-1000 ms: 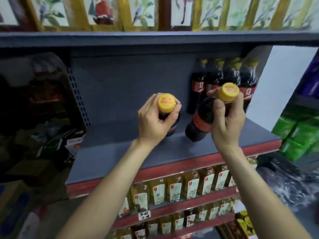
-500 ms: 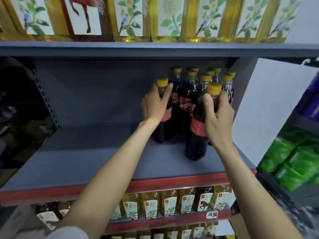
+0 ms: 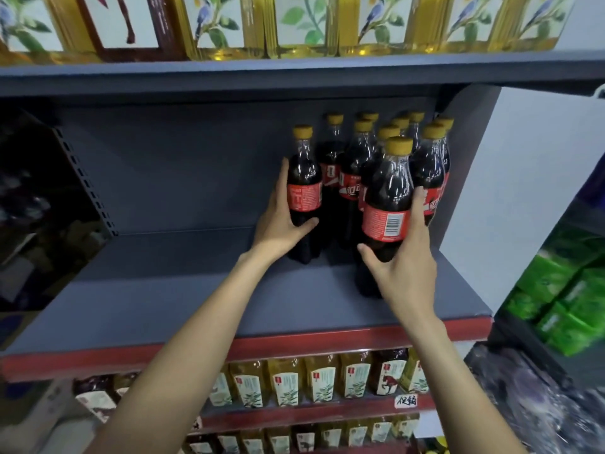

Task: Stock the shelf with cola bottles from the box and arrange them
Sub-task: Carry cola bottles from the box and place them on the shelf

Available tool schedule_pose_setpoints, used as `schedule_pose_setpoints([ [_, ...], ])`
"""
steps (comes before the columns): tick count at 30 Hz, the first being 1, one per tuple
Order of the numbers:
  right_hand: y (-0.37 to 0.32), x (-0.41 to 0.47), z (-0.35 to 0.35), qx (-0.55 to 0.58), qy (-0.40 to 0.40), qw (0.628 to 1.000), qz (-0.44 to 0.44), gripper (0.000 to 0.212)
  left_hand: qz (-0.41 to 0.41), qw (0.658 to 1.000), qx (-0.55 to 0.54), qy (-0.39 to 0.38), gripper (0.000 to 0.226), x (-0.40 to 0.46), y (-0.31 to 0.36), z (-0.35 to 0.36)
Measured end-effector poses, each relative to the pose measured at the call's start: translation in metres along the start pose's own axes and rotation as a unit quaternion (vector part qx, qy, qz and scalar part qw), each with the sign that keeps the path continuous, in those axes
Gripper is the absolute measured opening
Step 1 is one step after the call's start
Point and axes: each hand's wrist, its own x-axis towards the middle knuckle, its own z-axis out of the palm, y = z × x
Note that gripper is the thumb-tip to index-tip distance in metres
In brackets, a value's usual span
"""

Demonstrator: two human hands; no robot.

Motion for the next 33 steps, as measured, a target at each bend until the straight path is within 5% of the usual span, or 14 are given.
schedule_pose_setpoints([
  [7, -0.03, 0.008, 0.034, 0.059, -0.049, 0.997, 0.002, 0.112, 0.031, 0.999, 0.018, 0.035, 0.107, 0.022, -0.018, -0.003],
  [21, -0.045, 0.055, 0.123, -0.155, -0.047, 0.986, 0.032, 0.108, -0.026, 0.999, -0.031, 0.02, 0.105, 0.064, -0.042, -0.005],
  [33, -0.047, 0.041, 0.122, -0.166, -0.045, 0.984, 0.048, 0.097, -0.043, 0.998, -0.034, 0.014, 0.092, 0.02, -0.009, -0.019],
])
